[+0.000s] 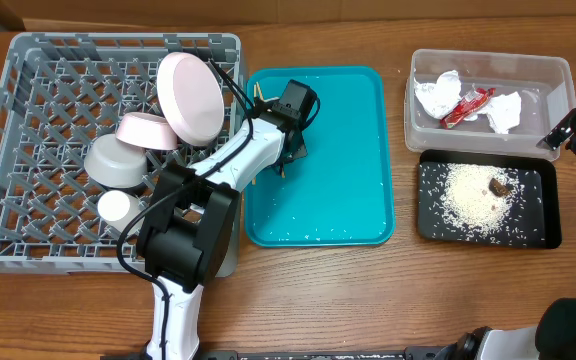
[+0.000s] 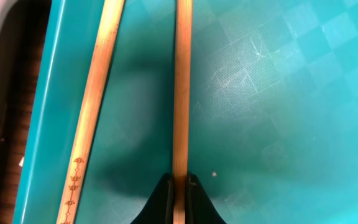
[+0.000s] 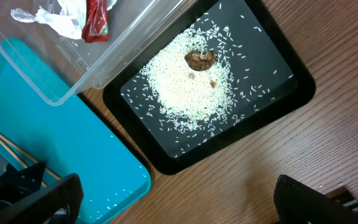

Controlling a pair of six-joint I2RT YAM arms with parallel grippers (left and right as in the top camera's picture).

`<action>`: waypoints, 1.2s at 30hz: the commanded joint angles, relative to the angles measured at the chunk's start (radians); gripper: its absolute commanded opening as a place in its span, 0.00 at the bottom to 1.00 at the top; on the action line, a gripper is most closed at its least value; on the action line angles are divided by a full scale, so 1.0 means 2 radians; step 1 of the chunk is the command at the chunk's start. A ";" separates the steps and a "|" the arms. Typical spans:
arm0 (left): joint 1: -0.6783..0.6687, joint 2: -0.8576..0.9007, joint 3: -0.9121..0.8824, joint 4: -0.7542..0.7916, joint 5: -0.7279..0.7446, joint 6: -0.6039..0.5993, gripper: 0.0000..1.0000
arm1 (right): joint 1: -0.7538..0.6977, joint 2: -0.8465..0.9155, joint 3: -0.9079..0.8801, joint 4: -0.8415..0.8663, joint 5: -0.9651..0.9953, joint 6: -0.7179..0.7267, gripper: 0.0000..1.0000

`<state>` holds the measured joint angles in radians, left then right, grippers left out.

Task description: Sort waste into correct bins and load items into the dishwasher

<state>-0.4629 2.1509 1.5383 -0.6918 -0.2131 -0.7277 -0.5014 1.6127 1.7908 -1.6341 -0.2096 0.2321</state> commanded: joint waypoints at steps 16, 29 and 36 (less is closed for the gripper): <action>0.003 -0.030 0.150 -0.117 0.017 0.106 0.04 | 0.001 -0.010 0.007 0.002 -0.001 0.000 1.00; 0.049 -0.109 0.191 -0.259 0.011 0.131 0.04 | 0.001 -0.010 0.007 0.002 -0.001 0.000 1.00; 0.074 -0.111 0.180 -0.303 0.010 0.167 0.04 | 0.001 -0.010 0.007 0.002 -0.001 0.000 1.00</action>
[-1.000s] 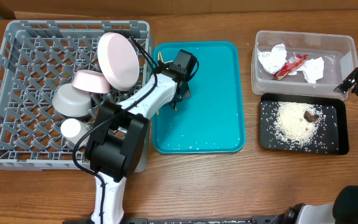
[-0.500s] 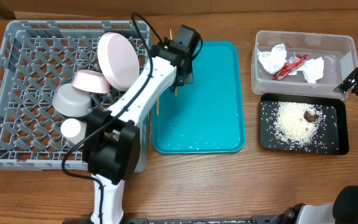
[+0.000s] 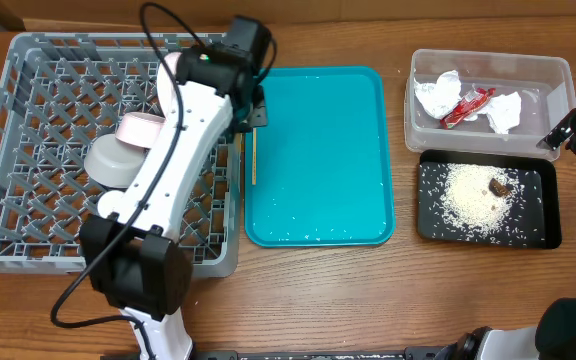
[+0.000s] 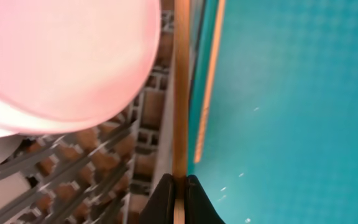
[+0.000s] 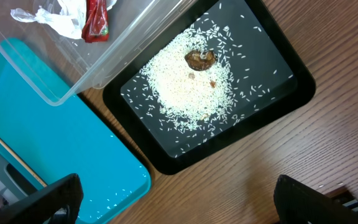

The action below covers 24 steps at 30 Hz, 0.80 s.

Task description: Sort waste into correct bins and load items into the dishwasher

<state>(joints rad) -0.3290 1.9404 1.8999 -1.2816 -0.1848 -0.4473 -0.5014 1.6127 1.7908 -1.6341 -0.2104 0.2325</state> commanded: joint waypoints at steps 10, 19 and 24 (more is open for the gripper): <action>0.033 0.008 -0.045 -0.015 -0.018 0.029 0.04 | 0.001 -0.010 0.007 0.002 -0.001 0.000 1.00; 0.037 0.008 -0.045 -0.022 -0.016 0.040 0.52 | 0.001 -0.010 0.007 0.002 -0.001 0.000 1.00; 0.033 0.007 -0.042 -0.017 0.004 0.043 0.56 | 0.001 -0.010 0.007 0.002 -0.001 0.000 1.00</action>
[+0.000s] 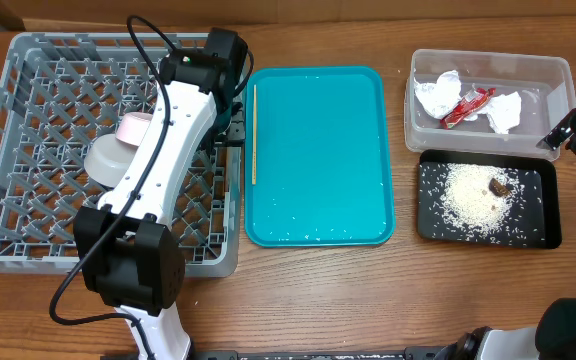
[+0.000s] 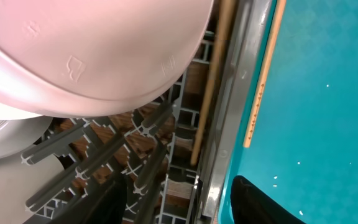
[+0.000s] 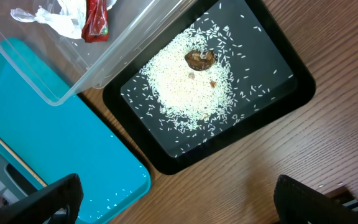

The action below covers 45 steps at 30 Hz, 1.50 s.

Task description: Sort waste into correct bins and load items into the dishwasher

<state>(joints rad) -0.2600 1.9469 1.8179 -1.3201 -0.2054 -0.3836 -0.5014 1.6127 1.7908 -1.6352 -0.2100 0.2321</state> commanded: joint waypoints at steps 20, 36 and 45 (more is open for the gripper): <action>-0.122 0.052 0.005 0.138 0.036 -0.065 0.56 | 0.001 -0.010 0.007 0.003 -0.001 0.000 1.00; -0.078 0.127 0.005 0.152 0.008 -0.126 0.58 | 0.001 -0.010 0.007 0.004 -0.005 0.000 1.00; -0.056 0.155 0.004 0.152 0.038 -0.121 0.59 | 0.001 -0.010 0.007 0.004 -0.005 0.000 1.00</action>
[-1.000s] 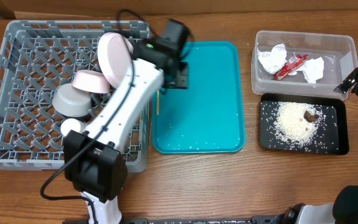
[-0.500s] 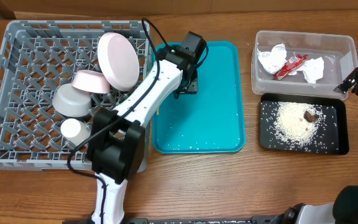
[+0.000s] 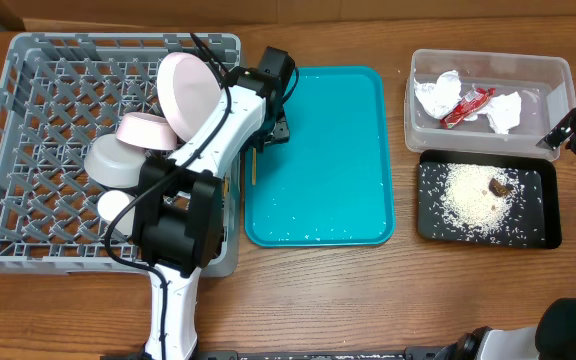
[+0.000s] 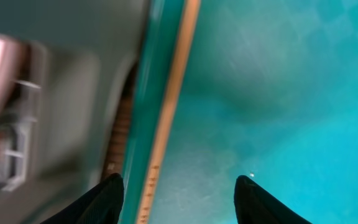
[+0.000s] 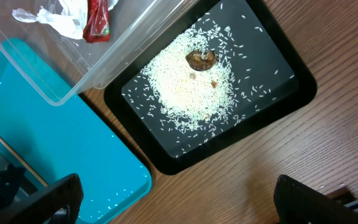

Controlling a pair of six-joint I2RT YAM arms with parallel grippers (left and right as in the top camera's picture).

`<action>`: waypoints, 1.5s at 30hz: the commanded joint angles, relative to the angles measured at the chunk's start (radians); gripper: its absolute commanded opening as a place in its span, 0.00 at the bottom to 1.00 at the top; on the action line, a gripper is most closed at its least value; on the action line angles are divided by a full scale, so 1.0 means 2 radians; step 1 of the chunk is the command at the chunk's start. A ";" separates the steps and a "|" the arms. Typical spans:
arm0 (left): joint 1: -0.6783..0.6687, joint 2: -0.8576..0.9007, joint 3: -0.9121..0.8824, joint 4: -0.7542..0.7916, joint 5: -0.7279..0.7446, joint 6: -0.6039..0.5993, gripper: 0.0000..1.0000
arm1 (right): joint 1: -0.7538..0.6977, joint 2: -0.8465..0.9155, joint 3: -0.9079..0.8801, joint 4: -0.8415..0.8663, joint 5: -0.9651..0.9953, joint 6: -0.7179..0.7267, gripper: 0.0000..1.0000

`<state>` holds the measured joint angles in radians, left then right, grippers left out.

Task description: Sort waste into correct bins and load items into the dishwasher

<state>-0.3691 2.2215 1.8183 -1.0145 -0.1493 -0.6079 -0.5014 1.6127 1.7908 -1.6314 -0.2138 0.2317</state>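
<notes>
My left gripper [image 3: 266, 130] hangs open over the left edge of the teal tray [image 3: 328, 150]. In the left wrist view a wooden chopstick [image 4: 169, 106] lies along that edge of the tray [image 4: 278, 93], between my spread fingers and nearer the left one [image 4: 107, 199]. Part of the chopstick [image 3: 252, 168] shows below the gripper in the overhead view. The grey dish rack [image 3: 28, 240] holds a pink plate [image 3: 190, 95], a pink bowl [image 3: 143, 130], a white bowl [image 3: 113, 160] and a white cup [image 3: 116, 207]. My right gripper [image 5: 179, 208] is open at the table's right edge, holding nothing.
A clear bin [image 3: 488, 65] at the back right holds crumpled white paper and a red wrapper [image 3: 466, 105]. In front of it a black tray [image 3: 488, 198] carries spilled rice and a brown scrap. Rice grains dot the teal tray.
My left gripper was open over the rack beside the pink plate. It is now over the tray's left edge, still open, above the remaining chopstick. The right arm has not moved.
My left gripper was shut on one of two chopsticks on the tray. Then it held that chopstick at the rack's right wall, with one left on the tray. Then it was open with the chopstick inside the rack. It is now over the second chopstick.
</notes>
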 commanded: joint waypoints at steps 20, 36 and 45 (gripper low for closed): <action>-0.004 0.040 0.000 -0.001 0.010 0.014 0.37 | 0.001 -0.010 0.007 0.003 -0.002 0.000 1.00; -0.030 0.040 -0.008 -0.005 0.008 0.014 0.05 | 0.001 -0.010 0.007 0.002 -0.003 0.000 1.00; -0.028 0.015 0.010 -0.026 0.008 0.022 0.04 | 0.001 -0.010 0.007 0.002 -0.003 0.000 1.00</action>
<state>-0.4278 2.2887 1.8179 -1.0504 -0.1284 -0.5774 -0.5014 1.6127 1.7908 -1.6318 -0.2134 0.2321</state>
